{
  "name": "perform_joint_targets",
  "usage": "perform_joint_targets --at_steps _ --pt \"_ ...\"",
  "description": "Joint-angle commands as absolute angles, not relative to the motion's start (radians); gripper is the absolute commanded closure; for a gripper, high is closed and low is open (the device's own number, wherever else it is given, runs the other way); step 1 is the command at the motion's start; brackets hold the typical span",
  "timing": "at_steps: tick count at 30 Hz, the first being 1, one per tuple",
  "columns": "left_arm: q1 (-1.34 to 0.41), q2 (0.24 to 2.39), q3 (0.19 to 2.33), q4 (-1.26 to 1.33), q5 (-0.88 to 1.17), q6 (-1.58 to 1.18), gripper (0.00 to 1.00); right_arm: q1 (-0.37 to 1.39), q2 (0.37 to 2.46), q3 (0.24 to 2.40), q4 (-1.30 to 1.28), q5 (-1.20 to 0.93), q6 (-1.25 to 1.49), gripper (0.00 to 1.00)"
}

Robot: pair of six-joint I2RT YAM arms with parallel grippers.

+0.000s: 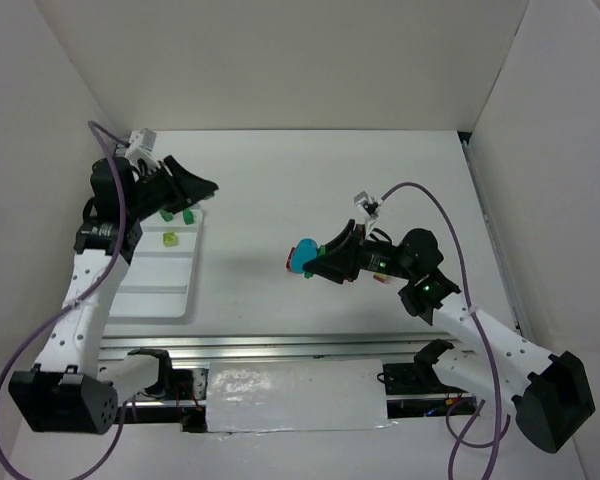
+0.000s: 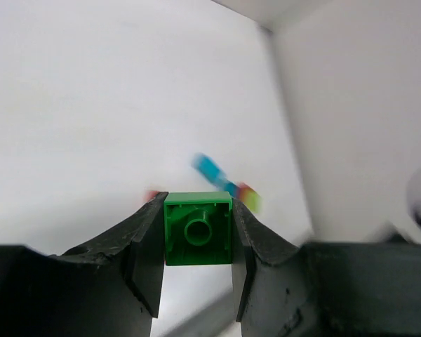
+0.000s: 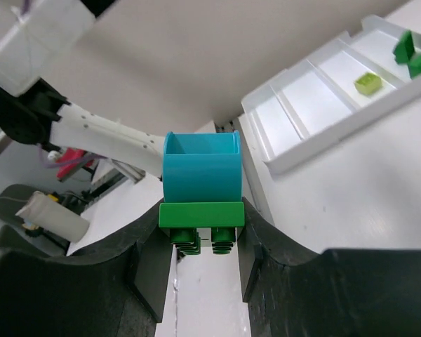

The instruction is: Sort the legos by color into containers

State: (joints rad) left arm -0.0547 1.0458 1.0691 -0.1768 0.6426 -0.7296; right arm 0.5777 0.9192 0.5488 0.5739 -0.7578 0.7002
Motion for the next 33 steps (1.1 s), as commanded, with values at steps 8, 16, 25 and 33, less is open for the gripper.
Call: perform_joint_targets --at_steps 8,16,25,33 --pt "0.141 1.279 1.144 -0.443 -0.210 -0.839 0.94 0.572 0.798 0.580 0.307 -0.698 0.575 1.00" --pt "0.251 1.572 1.253 -0.405 -0.278 -0.871 0.87 0.572 0.707 0.575 0.187 -0.693 0.519 1.00" --pt "0.333 1.779 1.252 -0.224 -0.123 -0.858 0.66 0.572 0.761 0.617 0.182 -0.745 0.518 1.00" --pt "0.350 1.822 1.238 -0.204 -0.074 -0.890 0.00 0.572 0.775 0.626 0.167 -0.753 0.514 1.00"
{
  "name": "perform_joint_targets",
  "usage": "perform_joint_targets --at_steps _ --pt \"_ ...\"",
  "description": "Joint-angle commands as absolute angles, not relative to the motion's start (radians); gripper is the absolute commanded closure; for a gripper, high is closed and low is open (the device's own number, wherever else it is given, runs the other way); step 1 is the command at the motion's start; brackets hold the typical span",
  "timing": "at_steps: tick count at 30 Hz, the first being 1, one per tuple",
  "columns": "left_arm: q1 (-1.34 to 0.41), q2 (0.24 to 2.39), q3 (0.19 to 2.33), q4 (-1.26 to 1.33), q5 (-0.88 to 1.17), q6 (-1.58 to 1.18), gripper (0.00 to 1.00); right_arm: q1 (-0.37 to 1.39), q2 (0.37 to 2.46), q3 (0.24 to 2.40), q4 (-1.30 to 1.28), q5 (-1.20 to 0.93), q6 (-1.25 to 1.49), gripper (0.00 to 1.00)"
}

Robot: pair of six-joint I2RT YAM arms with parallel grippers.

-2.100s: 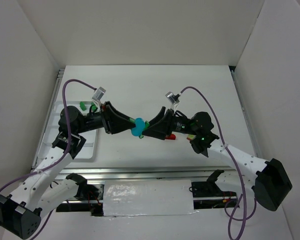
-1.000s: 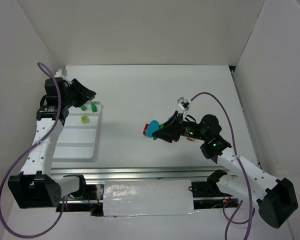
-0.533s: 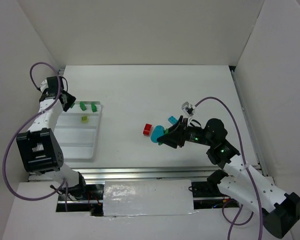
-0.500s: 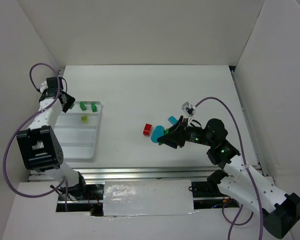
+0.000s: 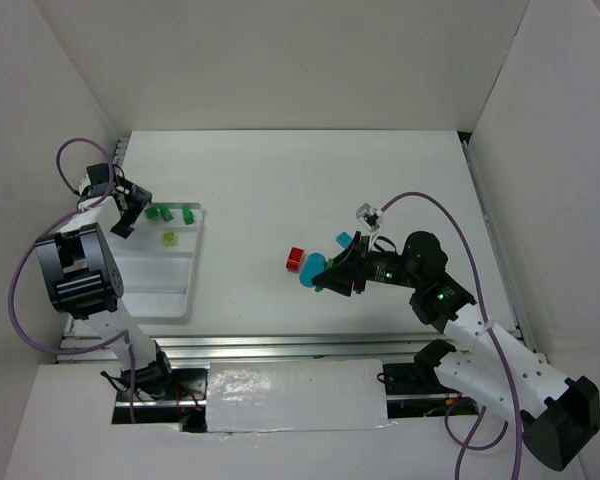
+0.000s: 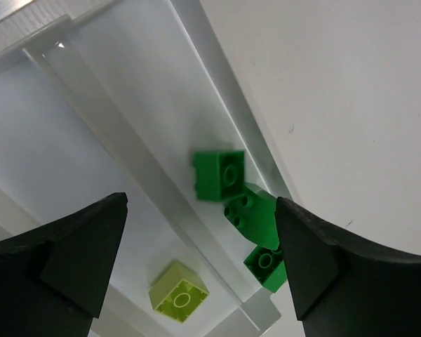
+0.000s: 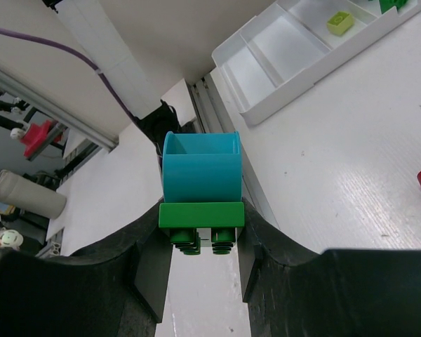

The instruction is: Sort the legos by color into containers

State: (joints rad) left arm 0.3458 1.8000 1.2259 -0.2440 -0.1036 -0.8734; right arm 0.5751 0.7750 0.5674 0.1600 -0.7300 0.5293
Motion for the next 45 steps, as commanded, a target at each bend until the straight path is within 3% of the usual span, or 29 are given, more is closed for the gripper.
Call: perform_joint_targets --at_steps 1,7,11,17,18,21,26,31,35,38,39,41,45 --pt "0.350 1.822 1.242 -0.216 -0.071 -0.896 0.01 0.572 0.773 0.627 0.166 -0.753 0.512 1.00" --pt "0.302 1.703 1.253 -0.244 -0.084 -0.881 0.01 0.572 0.778 0.623 0.160 -0.707 0.532 1.00" --pt "0.142 1.542 1.307 -0.333 -0.107 -0.792 0.00 0.572 0.821 0.620 0.199 -0.673 0.581 1.00" --pt "-0.156 1.306 1.191 -0.203 0.186 -0.631 0.01 0.572 0.894 0.621 0.305 -0.771 0.632 0.99" --pt "-0.173 1.283 1.114 -0.095 0.426 -0.626 0.01 0.572 0.896 0.624 0.310 -0.779 0.635 1.00" --pt "-0.260 1.194 0.990 0.082 0.763 -0.658 0.00 0.574 0.896 0.624 0.327 -0.816 0.638 1.00" --pt "-0.472 1.099 0.989 0.023 0.903 -0.554 0.00 0.578 0.879 0.621 0.385 -0.916 0.656 1.00" --pt "-0.616 1.080 1.000 -0.022 0.882 -0.517 0.01 0.589 0.865 0.624 0.406 -0.928 0.675 1.00" --pt "-0.704 1.094 0.976 0.092 0.891 -0.563 0.01 0.600 0.862 0.629 0.387 -0.916 0.666 1.00" --pt "-0.722 1.111 0.982 0.078 0.882 -0.548 0.13 0.600 0.851 0.630 0.364 -0.904 0.655 1.00" --pt "-0.724 1.112 0.976 0.083 0.884 -0.548 0.25 0.601 0.841 0.632 0.357 -0.902 0.647 1.00" --pt "-0.724 1.118 0.970 0.084 0.885 -0.548 0.36 0.600 0.833 0.634 0.344 -0.899 0.635 1.00" --pt "-0.726 1.123 0.973 0.089 0.888 -0.548 0.52 0.601 0.831 0.634 0.354 -0.928 0.632 1.00"
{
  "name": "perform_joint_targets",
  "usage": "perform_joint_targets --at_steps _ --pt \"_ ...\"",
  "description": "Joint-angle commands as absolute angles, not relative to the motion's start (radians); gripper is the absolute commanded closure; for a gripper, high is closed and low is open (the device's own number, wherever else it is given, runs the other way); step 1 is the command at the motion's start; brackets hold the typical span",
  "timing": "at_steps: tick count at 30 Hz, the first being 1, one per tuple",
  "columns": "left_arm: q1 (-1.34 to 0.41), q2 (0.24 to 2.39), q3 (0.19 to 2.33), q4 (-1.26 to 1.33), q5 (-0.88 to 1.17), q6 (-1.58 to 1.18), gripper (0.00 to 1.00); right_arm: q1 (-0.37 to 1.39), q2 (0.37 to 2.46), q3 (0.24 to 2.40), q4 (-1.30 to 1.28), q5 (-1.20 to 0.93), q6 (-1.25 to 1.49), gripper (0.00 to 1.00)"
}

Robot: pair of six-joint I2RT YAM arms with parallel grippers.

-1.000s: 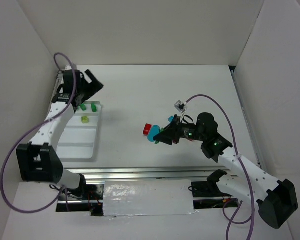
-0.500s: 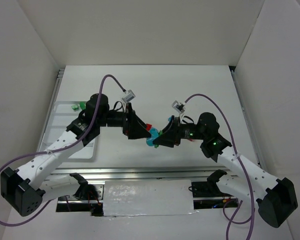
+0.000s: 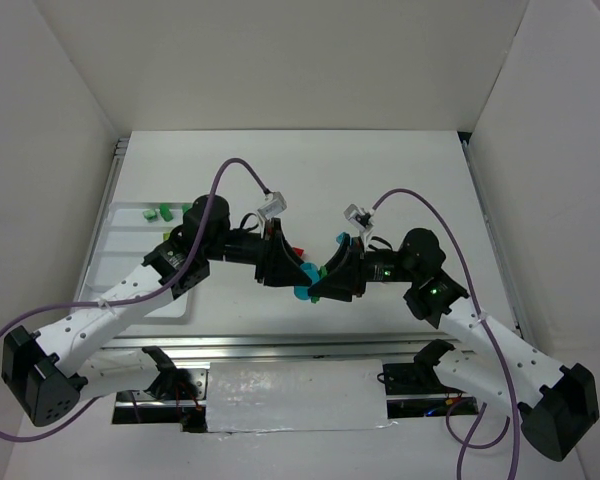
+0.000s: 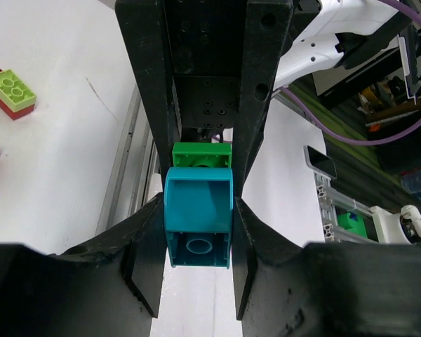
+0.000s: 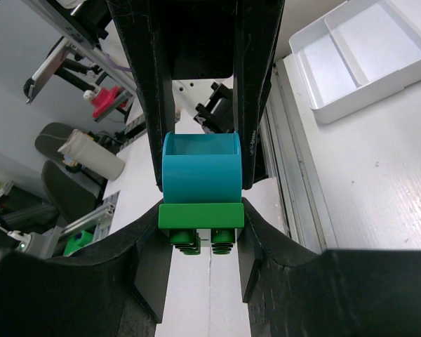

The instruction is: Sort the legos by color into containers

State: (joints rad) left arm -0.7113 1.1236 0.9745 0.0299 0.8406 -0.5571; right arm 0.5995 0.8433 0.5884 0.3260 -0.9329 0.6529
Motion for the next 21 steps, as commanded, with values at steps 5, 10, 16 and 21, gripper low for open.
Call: perform_joint_targets --at_steps 5,10,16,21 --pt "-0.726 1.132 0.997 0.087 0.890 -0.552 1.00 0.603 0.838 0.617 0.400 -0.956 0.646 0.81" --pt "-0.726 1.121 1.006 0.077 0.894 -0.541 1.00 0.601 0.802 0.591 0.413 -0.973 0.623 0.49" --pt "-0.726 1.109 1.008 0.083 0.920 -0.532 1.00 0.601 0.769 0.594 0.382 -0.979 0.594 0.50" --pt "-0.726 1.100 1.008 0.083 0.927 -0.528 1.00 0.600 0.761 0.597 0.373 -0.997 0.581 0.59"
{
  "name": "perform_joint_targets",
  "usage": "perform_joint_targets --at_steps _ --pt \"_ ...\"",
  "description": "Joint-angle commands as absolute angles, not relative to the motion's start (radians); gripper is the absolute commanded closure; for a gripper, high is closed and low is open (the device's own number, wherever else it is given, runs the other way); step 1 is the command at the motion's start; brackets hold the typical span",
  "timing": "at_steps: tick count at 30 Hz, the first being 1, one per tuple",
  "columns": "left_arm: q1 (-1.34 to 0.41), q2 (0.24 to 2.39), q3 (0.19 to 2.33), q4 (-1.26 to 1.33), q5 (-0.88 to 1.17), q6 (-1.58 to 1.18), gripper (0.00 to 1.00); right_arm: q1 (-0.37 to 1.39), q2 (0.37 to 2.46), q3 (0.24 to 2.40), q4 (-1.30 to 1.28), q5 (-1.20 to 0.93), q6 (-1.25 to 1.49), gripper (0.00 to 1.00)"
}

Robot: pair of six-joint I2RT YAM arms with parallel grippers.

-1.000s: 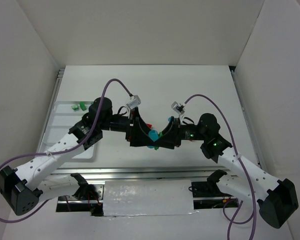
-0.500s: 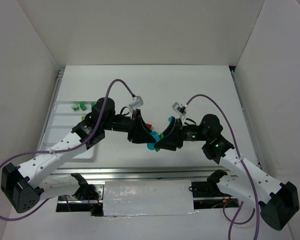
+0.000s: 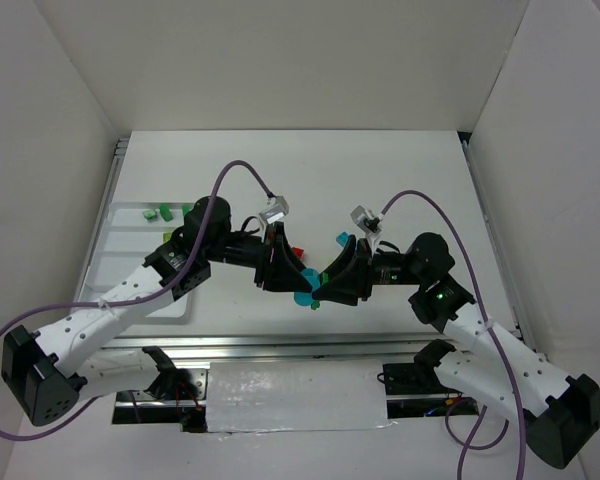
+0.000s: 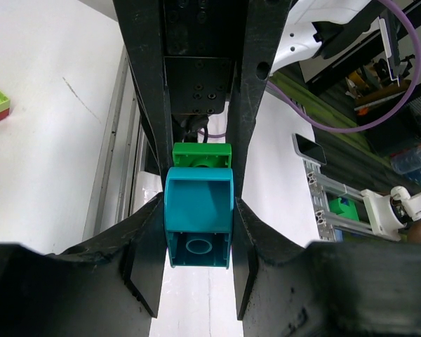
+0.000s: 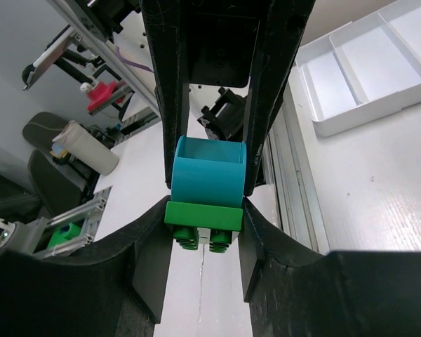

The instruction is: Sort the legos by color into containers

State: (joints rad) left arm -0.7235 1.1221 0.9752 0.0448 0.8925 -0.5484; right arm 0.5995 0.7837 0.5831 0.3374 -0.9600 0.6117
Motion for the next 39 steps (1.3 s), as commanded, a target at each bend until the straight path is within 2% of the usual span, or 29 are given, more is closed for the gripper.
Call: perform_joint_targets --at_steps 1,6,7,9,18,22,23,24,25,27,28,31,35,39 --pt "-0.726 1.098 1.009 0.083 0.923 -0.528 1.00 0.601 0.761 0.597 0.374 -1.000 0.581 0.60" --pt "-0.724 1.094 1.019 0.068 0.919 -0.515 1.00 0.601 0.761 0.588 0.405 -1.025 0.595 0.78" --pt "-0.724 1.091 1.023 0.057 0.914 -0.499 1.00 0.601 0.759 0.588 0.410 -1.040 0.594 0.93" --pt "-0.719 1.086 1.031 0.029 0.896 -0.480 1.00 0.601 0.759 0.588 0.402 -1.063 0.583 1.00" --pt "-0.506 1.046 1.025 0.126 1.097 -0.558 1.00 0.600 0.775 0.621 0.269 -1.236 0.465 1.00" --pt "-0.453 1.043 1.072 -0.007 1.031 -0.470 1.00 0.597 0.769 0.640 0.154 -1.131 0.401 1.00" --pt "-0.416 1.037 1.097 -0.119 0.925 -0.433 1.00 0.597 0.764 0.644 0.111 -1.036 0.390 1.00" --pt "-0.394 1.035 1.109 -0.174 0.923 -0.433 1.00 0.597 0.764 0.647 0.091 -0.985 0.387 1.00" --pt "-0.373 1.037 1.121 -0.223 0.761 -0.417 1.00 0.597 0.762 0.652 0.057 -0.939 0.385 1.00" --pt "-0.298 1.049 1.158 -0.382 0.565 -0.426 1.00 0.597 0.767 0.657 0.031 -0.831 0.383 1.00" --pt "-0.272 1.071 1.166 -0.428 0.349 -0.466 1.00 0.595 0.767 0.658 0.025 -0.806 0.387 1.00" --pt "-0.157 1.107 1.160 -0.555 0.007 -0.610 1.00 0.597 0.762 0.646 0.035 -0.773 0.406 1.00" --pt "0.049 1.086 0.978 -0.468 -0.049 -0.771 1.00 0.595 0.752 0.635 0.054 -0.773 0.428 1.00" --pt "0.081 1.092 0.888 -0.431 -0.225 -0.928 1.00 0.595 0.729 0.635 0.011 -0.756 0.411 1.00"
